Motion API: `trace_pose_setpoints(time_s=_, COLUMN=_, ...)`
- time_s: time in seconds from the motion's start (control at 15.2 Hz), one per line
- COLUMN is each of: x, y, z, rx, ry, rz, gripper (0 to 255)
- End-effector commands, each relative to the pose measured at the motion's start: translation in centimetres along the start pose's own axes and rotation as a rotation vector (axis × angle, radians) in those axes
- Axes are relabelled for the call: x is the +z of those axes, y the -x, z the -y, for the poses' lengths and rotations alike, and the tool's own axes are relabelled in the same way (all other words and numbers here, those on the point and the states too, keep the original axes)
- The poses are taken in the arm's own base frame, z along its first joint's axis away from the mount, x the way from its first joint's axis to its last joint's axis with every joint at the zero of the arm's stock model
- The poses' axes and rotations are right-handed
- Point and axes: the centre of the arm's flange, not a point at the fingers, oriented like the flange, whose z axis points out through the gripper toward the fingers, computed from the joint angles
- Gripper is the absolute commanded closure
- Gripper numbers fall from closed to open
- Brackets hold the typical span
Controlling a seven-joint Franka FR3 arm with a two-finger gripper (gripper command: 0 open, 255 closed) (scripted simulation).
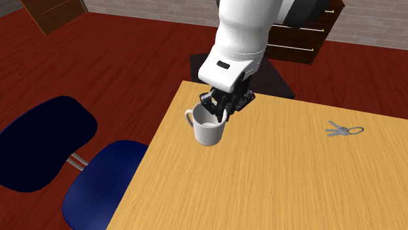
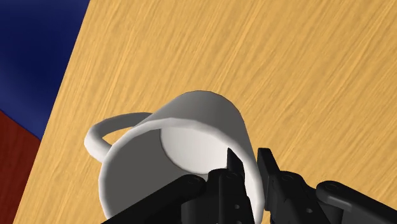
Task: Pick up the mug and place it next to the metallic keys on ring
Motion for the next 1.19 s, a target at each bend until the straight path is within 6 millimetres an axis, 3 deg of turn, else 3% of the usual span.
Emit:
trace_pose_setpoints(time_s=0.0, x=-1.1, y=0.0, z=0.0, rx=0.000, ry=0.000, rz=0.000, gripper=255)
trace_pose_setpoints(time_s=0.66, x=-6.2, y=0.1, z=-0.3, rx=0.000, ry=0.000, rz=0.000, gripper=255)
trace_pose_setpoints(time_s=1.12, x=-6.8, y=-2.7, z=8.5, rx=0.000, ry=0.000, rz=0.000, gripper=255)
